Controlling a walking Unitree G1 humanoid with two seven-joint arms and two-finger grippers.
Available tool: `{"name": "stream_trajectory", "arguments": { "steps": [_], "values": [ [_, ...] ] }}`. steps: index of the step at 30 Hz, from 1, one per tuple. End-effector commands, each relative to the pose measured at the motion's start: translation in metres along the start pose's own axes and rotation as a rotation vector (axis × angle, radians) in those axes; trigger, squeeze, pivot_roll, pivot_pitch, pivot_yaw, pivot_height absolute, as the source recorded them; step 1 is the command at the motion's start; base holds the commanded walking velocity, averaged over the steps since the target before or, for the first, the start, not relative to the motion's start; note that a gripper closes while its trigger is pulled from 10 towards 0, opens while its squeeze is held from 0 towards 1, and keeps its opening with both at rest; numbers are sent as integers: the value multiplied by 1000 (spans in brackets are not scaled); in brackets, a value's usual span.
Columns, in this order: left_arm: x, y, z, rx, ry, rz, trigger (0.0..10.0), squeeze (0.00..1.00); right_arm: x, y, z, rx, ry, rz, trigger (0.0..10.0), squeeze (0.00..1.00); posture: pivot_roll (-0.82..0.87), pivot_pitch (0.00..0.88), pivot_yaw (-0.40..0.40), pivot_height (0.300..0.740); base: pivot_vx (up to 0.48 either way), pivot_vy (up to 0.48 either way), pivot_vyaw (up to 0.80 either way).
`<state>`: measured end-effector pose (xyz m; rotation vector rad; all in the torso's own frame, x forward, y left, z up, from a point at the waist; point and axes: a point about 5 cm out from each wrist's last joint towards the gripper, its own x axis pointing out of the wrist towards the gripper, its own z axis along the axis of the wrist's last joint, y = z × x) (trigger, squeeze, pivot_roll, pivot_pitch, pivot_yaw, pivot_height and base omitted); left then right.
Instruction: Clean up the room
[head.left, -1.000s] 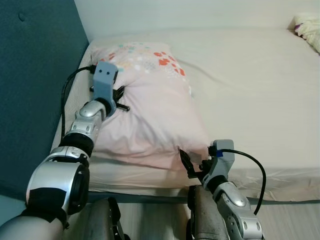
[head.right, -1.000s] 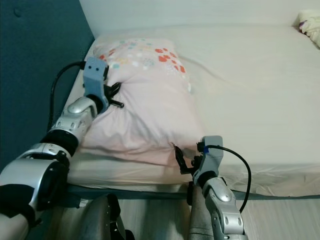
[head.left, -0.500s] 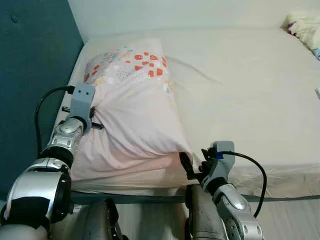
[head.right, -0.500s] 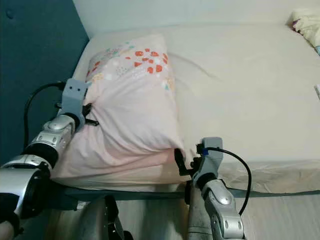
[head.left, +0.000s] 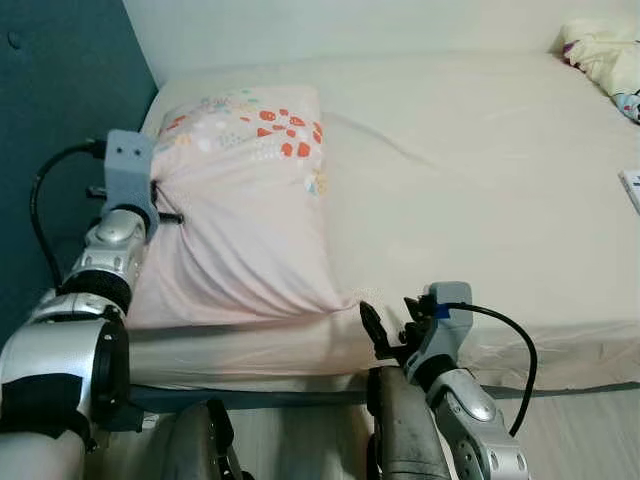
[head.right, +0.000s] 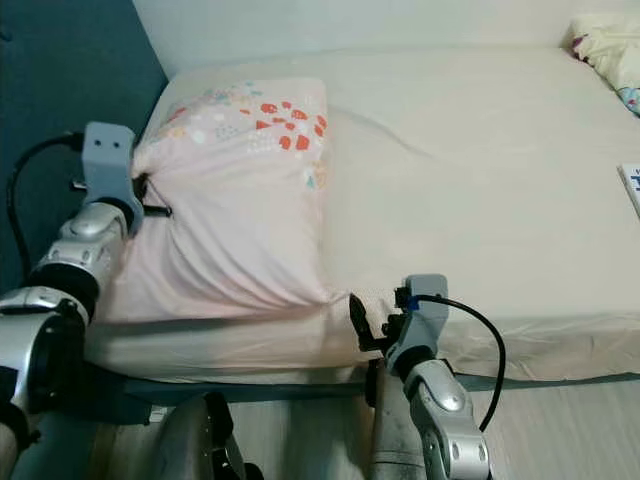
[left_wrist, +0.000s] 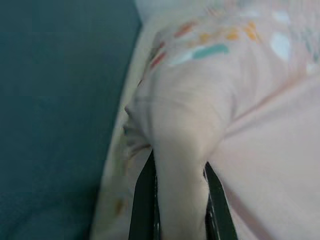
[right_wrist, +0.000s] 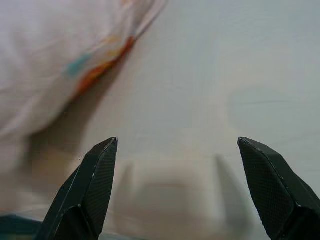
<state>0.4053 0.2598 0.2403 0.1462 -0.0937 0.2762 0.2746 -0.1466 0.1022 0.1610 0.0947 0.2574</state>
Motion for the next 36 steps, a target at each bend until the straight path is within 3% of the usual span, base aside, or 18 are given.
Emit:
{"name": "stream_trajectory", "arguments": {
  "steps": [1, 3, 7, 10, 13, 14, 17, 20, 23, 24, 25, 26, 28, 29, 30, 31, 33, 36],
  "values": [
    [0, 25, 5, -23, -37, 106, 0, 0, -3, 3, -4, 19, 15, 6, 10000, 0, -192, 278, 58, 559, 0, 0, 0],
    [-2, 29, -1, -28, -16, 124, 0, 0, -2, 4, -4, 20, 15, 8, 10000, 0, -192, 278, 58, 559, 0, 0, 0],
    [-22, 49, -56, -95, 155, 240, 0, 0, -1, 8, -3, 25, 13, 19, 10000, 0, -189, 277, 58, 559, 0, 0, 0],
    [-30, 53, -75, -110, 214, 271, 0, 0, -1, 9, -4, 26, 15, 21, 10000, 0, -188, 277, 58, 559, 0, 0, 0],
    [-63, 51, -134, -202, 404, 344, 0, 0, -1, 11, -5, 27, 19, 29, 10000, 0, -185, 278, 56, 559, 0, 0, 0],
    [-63, 51, -134, -202, 404, 344, 0, 0, -1, 11, -5, 27, 19, 29, 10000, 0, -185, 278, 56, 559, 0, 0, 0],
    [-96, 37, -178, -284, 550, 389, 0, 0, 0, 14, -5, 27, 21, 41, 10000, 0, -186, 275, 53, 559, 0, 0, 0],
    [-104, 30, -187, -318, 580, 389, 0, 0, 0, 14, -5, 28, 21, 44, 10000, 0, -186, 275, 53, 559, 0, 0, 0],
    [-110, -18, -195, -502, 603, 204, 0, 0, 1, 14, -5, 32, 20, 46, 10000, 0, -176, 271, 53, 559, 0, 0, 0],
    [-110, -18, -195, -502, 603, 204, 0, 0, 1, 14, -5, 32, 20, 46, 10000, 0, -176, 271, 53, 559, 0, 0, 0],
    [-107, -38, -190, -570, 584, 107, 5647, 0, 2, 14, -5, 32, 20, 46, 10000, 0, -176, 271, 53, 559, 0, 0, 0],
    [-101, -72, -176, -693, 541, -74, 10000, 0, 3, 15, -5, 32, 20, 48, 10000, 0, -168, 268, 56, 559, 0, 0, 0],
    [-100, -80, -172, -720, 530, -114, 10000, 0, 3, 15, -5, 32, 20, 48, 10000, 0, -168, 268, 56, 559, 0, 0, 0],
    [-98, -90, -165, -762, 510, -164, 10000, 282, 3, 16, -5, 33, 20, 50, 10000, 0, -168, 268, 56, 559, 0, 0, 0],
    [-95, -99, -158, -806, 490, -212, 10000, 976, 4, 16, -6, 33, 21, 52, 10000, 0, -164, 265, 58, 559, 0, 0, 0],
    [-91, -113, -146, -875, 454, -297, 10000, 1000, 4, 17, -6, 34, 21, 54, 10000, 0, -163, 263, 60, 559, 0, 0, 0],
    [-91, -113, -146, -875, 454, -297, 10000, 1000, 4, 17, -6, 34, 21, 54, 10000, 0, -163, 263, 60, 559, 0, 0, 0],
    [-84, -139, -113, -999, 338, -507, 10000, 1000, 6, 17, -6, 35, 20, 56, 10000, 0, -161, 255, 59, 559, 0, 0, 0]
  ]
}}
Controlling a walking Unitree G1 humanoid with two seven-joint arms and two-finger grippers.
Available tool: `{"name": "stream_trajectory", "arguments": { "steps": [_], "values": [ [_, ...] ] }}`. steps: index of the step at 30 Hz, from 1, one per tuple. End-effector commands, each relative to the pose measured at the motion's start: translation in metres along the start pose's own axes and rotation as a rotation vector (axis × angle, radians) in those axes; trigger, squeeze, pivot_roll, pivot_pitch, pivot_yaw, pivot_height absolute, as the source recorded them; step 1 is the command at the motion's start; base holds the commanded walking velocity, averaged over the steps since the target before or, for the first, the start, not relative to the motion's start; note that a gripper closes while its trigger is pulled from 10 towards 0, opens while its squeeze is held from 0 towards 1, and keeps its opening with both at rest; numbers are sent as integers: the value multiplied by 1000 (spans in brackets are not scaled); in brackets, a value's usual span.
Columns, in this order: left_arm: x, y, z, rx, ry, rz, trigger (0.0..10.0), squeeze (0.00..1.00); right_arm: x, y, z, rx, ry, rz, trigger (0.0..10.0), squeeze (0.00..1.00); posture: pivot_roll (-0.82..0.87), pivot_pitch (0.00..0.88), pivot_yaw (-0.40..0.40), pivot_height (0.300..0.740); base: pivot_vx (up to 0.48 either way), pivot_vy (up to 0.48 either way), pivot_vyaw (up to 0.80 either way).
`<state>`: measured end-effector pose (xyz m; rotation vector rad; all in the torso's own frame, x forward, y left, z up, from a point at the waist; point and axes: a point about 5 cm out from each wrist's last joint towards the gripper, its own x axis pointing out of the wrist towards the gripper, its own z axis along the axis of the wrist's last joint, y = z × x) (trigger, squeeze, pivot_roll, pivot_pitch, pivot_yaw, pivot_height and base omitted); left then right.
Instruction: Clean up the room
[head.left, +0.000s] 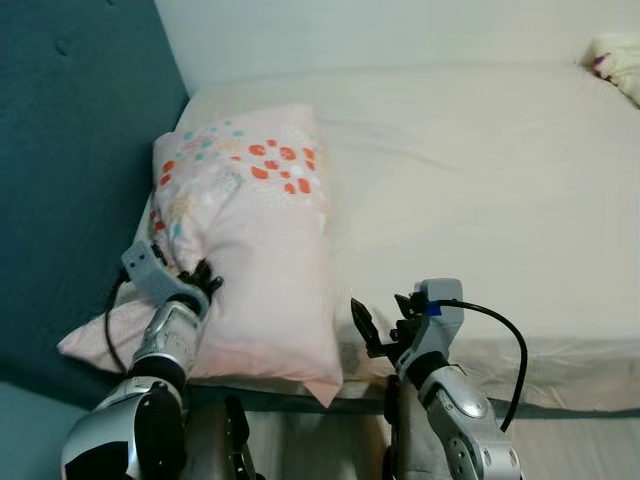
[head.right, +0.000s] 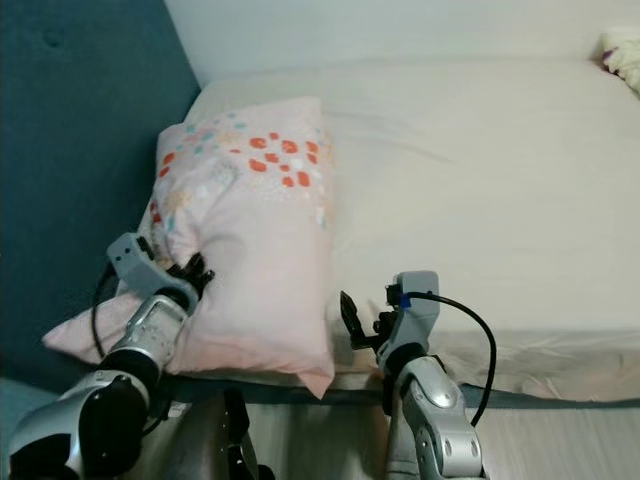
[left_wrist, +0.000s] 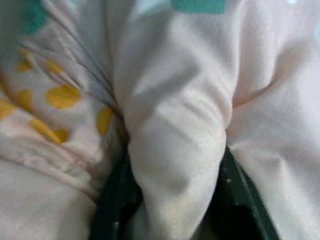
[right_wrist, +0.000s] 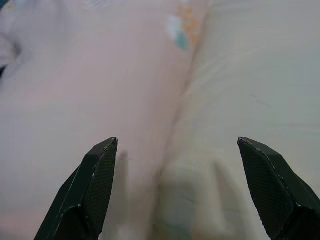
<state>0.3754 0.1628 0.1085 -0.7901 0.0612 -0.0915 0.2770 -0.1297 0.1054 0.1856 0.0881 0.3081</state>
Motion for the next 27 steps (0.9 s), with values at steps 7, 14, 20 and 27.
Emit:
{"name": "stream_trajectory", "arguments": {
  "steps": [7, 14, 20, 27],
  "values": [
    [12, -43, 10, 33, 9, -276, 10000, 1000, 3, -1, -4, 6, 18, 8, 10000, 0, -151, 238, 57, 559, 0, 0, 0],
    [-1, 11, 52, 458, -41, 6, 10000, 1000, 10, -2, 0, -5, 2, 14, 10000, 0, -130, 216, 52, 559, 0, 0, 0],
    [-32, 68, 66, 765, 59, 263, 10000, 1000, 18, -1, 5, -13, -14, 34, 10000, 0, -112, 193, 45, 559, 0, 0, 0],
    [-72, 109, 95, 899, 7, 412, 10000, 118, 24, -1, 10, -24, -31, 54, 10000, 0, -102, 172, 34, 559, 0, 0, 0]
  ]
}}
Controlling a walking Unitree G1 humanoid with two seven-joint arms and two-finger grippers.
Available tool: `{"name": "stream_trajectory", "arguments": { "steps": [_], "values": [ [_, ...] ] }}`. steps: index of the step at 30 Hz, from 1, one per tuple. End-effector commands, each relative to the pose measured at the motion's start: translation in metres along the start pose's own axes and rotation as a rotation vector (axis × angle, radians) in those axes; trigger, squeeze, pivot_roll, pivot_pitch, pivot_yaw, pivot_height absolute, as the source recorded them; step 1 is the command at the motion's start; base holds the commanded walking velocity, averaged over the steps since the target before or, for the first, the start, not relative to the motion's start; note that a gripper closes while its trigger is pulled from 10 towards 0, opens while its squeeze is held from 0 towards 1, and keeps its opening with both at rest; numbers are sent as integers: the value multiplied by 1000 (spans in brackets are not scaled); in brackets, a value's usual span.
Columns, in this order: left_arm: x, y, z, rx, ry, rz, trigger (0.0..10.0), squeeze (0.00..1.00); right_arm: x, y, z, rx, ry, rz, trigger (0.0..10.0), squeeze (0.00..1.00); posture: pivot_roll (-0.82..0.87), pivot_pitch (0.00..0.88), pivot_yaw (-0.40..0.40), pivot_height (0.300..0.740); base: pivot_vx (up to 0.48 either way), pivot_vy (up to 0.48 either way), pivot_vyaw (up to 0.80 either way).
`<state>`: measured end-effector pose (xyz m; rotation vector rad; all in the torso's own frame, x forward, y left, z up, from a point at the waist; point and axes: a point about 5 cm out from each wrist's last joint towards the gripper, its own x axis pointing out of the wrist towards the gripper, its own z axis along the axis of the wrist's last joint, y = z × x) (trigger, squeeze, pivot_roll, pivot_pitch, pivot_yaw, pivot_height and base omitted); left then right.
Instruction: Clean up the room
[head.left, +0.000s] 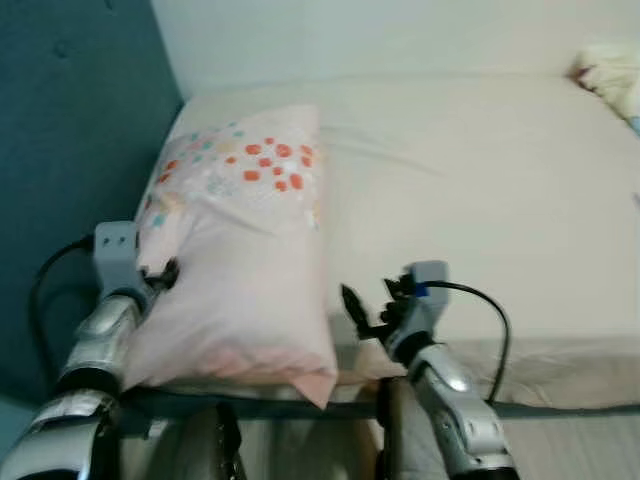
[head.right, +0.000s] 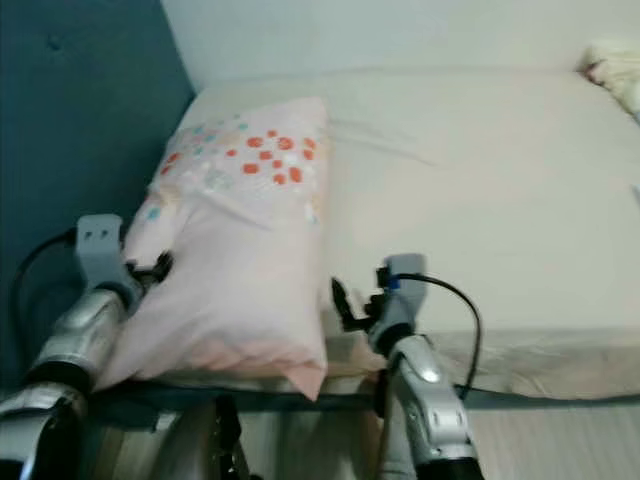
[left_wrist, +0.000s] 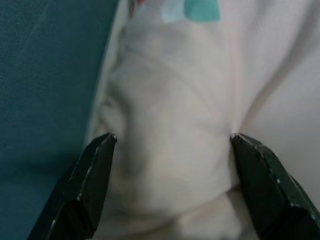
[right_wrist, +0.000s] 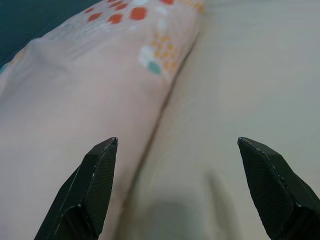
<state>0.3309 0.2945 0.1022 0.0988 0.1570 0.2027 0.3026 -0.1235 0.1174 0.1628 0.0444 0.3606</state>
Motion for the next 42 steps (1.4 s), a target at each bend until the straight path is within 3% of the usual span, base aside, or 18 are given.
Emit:
{"name": "stream_trajectory", "arguments": {
  "steps": [1, 2, 5, 10, 13, 14, 16, 18, 21, 22, 23, 25, 29, 34, 36, 39, 41, 42],
  "values": [
    [-7, 21, -6, 29, 16, 57, 10000, 118, -1, -2, -3, 7, 3, -1, 10000, 0, -102, 172, 34, 559, 0, 0, 0],
    [-10, 32, -1, 27, -29, 73, 10000, 0, -1, -3, -2, 5, -3, -6, 10000, 0, -97, 170, 31, 559, 0, 0, 0],
    [-17, 52, 22, -105, -172, -33, 10000, 0, 1, -6, -2, 6, -5, -2, 10000, 0, -81, 163, 25, 559, 0, 0, 0],
    [-24, 62, 32, -162, -223, -153, 10000, 0, 3, -7, -2, 4, -7, 3, 10000, 0, -80, 161, 23, 559, 0, 0, 0],
    [-42, 54, 39, -169, -224, -486, 10000, 0, 6, -9, -1, 2, -10, 3, 10000, 0, -74, 149, 21, 559, 0, 0, 0],
    [-42, 54, 39, -169, -224, -486, 10000, 0, 6, -9, -1, 2, -10, 3, 10000, 0, -74, 149, 21, 559, 0, 0, 0],
    [-65, 40, 28, -56, -103, -772, 10000, 0, 7, -11, 0, -2, -10, 0, 10000, 0, -73, 144, 18, 559, 0, 0, 0],
    [-65, 40, 28, -56, -103, -772, 10000, 0, 7, -11, 0, -2, -10, 0, 10000, 0, -73, 144, 18, 559, 0, 0, 0],
    [-75, 36, 18, 46, -13, -862, 10000, 0, 8, -12, 0, -4, -9, -2, 10000, 0, -72, 142, 16, 559, 0, 0, 0],
    [-89, 37, -3, 235, 167, -970, 10000, 0, 8, -14, 0, -8, -8, -7, 10000, 0, -69, 139, 14, 559, 0, 0, 0],
    [-89, 37, -3, 235, 167, -970, 10000, 0, 8, -14, 0, -8, -8, -7, 10000, 0, -69, 139, 14, 559, 0, 0, 0],
    [-114, 46, -33, 516, 449, -1137, 10000, 0, 8, -18, 1, -14, -7, -16, 10000, 0, -67, 135, 13, 559, 0, 0, 0],
    [-124, 39, -44, 632, 546, -1245, 10000, 0, 9, -21, 1, -18, -5, -22, 10000, 0, -69, 134, 13, 559, 0, 0, 0],
    [-129, 9, -60, 740, 571, -1341, 10000, 0, 9, -24, 1, -26, -3, -34, 10000, 0, -73, 134, 14, 559, 0, 0, 0],
    [-110, -21, -71, 868, 428, -1239, 10000, 0, 9, -25, 0, -26, 1, -44, 10000, 0, -77, 141, 14, 559, 0, 0, 0],
    [-104, -35, -71, 877, 353, -1218, 10000, 0, 8, -24, -1, -25, 3, -46, 10000, 0, -83, 143, 13, 559, 0, 0, 0],
    [-99, -65, -66, 834, 225, -1215, 10000, 0, 9, -23, -3, -26, 8, -49, 10000, 0, -84, 144, 12, 559, 0, 0, 0],
    [-99, -65, -66, 834, 225, -1215, 10000, 0, 9, -23, -3, -26, 8, -49, 10000, 0, -84, 144, 12, 559, 0, 0, 0]
  ]
}}
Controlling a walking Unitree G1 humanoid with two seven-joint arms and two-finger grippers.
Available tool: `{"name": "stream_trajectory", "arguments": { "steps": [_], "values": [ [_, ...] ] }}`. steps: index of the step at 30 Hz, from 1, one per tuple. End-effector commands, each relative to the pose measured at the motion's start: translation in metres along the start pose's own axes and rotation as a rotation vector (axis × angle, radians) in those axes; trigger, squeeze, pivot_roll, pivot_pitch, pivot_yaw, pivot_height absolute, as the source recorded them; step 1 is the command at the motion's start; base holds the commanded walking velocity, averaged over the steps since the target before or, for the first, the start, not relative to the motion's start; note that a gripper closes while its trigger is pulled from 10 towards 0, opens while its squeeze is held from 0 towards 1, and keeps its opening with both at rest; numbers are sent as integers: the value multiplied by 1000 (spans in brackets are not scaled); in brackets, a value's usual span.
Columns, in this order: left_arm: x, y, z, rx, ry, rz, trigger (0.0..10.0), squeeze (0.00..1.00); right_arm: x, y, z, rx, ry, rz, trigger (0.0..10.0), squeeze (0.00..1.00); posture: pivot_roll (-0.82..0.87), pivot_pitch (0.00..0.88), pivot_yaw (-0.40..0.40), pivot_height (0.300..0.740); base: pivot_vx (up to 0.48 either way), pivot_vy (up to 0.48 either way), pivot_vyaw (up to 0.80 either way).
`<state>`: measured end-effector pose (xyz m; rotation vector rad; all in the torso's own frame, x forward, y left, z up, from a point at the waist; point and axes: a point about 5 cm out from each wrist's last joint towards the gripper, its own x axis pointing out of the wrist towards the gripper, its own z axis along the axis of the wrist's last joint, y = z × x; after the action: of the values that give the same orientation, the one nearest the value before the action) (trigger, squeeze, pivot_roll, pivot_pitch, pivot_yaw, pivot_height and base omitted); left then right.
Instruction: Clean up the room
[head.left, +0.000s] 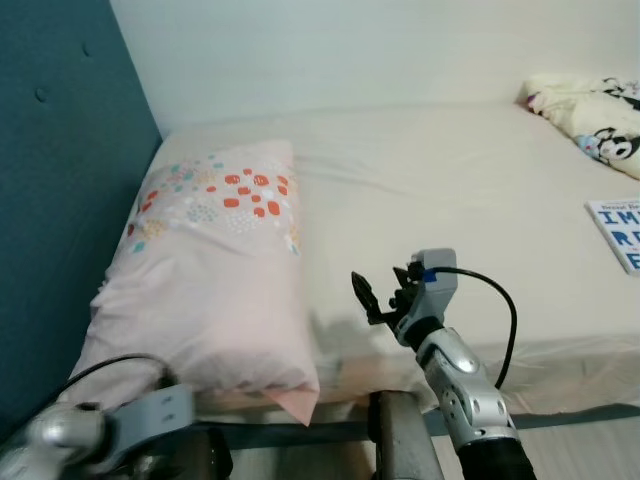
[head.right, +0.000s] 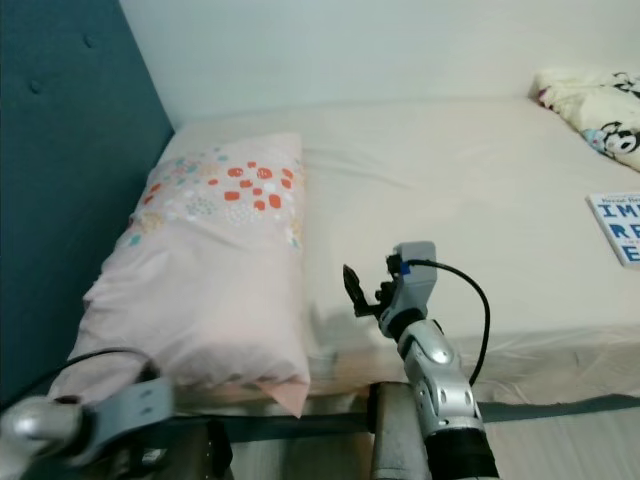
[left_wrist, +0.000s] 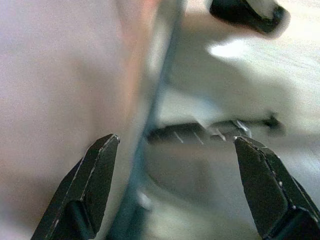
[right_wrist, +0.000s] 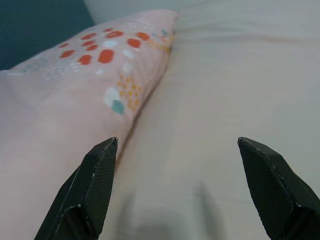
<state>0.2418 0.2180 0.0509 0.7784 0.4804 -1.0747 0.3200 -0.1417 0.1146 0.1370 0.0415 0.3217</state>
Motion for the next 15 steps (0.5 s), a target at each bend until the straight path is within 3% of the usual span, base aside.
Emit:
{"name": "stream_trajectory", "arguments": {
  "steps": [1, 5, 9, 15],
  "values": [
    [14, -7, 8, 48, -27, -6, 10000, 0, -1, 1, -5, -2, 11, -9, 10000, 0, -88, 149, 14, 559, 0, 0, 0],
    [28, -7, 22, 135, -57, 8, 10000, 0, -1, 2, -5, -2, 13, -11, 10000, 0, -91, 151, 17, 559, 0, 0, 0],
    [39, 9, 40, 247, -65, 138, 10000, 0, -3, 0, -6, 0, 11, -26, 10000, 0, -93, 157, 23, 559, 0, 0, 0],
    [47, 22, 57, 305, -114, 249, 10000, 0, -5, 0, -9, 3, 16, -33, 10000, 0, -93, 159, 26, 559, 0, 0, 0]
  ]
}}
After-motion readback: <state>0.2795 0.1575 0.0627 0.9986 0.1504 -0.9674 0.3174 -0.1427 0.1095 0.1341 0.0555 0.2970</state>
